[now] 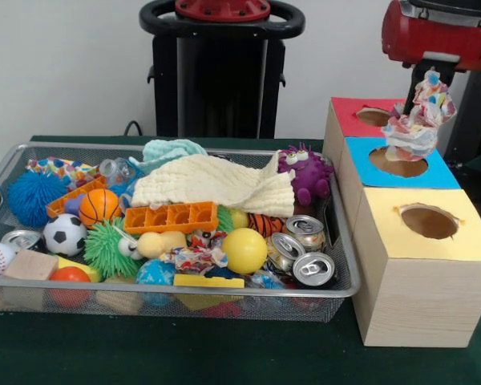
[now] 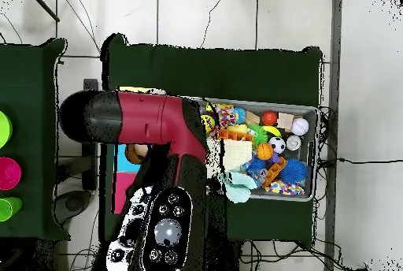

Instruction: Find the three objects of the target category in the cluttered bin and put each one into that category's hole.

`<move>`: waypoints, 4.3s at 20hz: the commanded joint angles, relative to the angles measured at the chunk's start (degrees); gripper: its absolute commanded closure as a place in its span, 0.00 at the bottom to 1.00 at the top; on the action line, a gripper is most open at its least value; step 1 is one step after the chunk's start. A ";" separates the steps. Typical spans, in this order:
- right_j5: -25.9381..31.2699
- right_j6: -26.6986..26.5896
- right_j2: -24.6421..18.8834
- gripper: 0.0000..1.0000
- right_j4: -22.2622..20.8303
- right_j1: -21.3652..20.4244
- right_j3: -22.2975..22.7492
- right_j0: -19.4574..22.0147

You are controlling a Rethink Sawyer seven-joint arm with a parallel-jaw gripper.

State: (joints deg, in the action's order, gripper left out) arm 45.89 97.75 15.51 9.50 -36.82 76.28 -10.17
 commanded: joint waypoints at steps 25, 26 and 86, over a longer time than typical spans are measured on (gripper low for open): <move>-7.97 13.78 -3.75 1.00 1.80 10.39 3.28 -2.01; -8.37 13.77 -3.91 1.00 1.92 10.66 3.24 -1.95; -11.40 12.77 -2.80 0.00 6.06 16.12 0.98 -5.28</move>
State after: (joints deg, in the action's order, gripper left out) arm 32.47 97.77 16.37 14.89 -24.79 76.13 -14.86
